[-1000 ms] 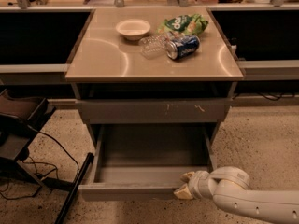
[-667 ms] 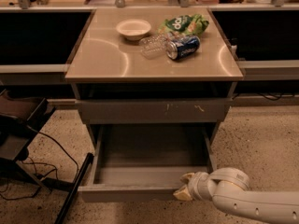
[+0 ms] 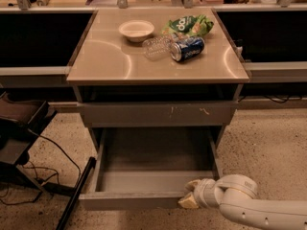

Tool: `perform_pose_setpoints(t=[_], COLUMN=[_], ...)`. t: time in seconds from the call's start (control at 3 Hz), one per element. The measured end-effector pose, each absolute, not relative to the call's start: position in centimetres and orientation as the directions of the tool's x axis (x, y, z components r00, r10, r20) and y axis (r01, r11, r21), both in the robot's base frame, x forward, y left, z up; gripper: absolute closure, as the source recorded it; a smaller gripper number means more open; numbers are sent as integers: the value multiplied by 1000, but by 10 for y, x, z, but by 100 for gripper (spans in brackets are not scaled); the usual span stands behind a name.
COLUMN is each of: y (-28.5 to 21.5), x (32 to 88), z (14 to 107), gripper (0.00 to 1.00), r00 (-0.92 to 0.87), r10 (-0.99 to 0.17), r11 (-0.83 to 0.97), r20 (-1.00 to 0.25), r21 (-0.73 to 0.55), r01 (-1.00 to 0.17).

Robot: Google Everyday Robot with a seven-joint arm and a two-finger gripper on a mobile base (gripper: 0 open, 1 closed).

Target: Open middle drawer

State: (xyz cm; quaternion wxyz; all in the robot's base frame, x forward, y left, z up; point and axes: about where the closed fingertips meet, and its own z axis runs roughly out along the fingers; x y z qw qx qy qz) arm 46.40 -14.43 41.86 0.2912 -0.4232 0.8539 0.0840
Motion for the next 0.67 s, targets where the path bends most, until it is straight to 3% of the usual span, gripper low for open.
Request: perform_pose_setpoints(t=[0.67], y=[-148], x=[456], z=[419], gripper=[100], r00=[-483], r10=[-663], r11=[641], r20=[-572], r21=[-101], r01=[-761])
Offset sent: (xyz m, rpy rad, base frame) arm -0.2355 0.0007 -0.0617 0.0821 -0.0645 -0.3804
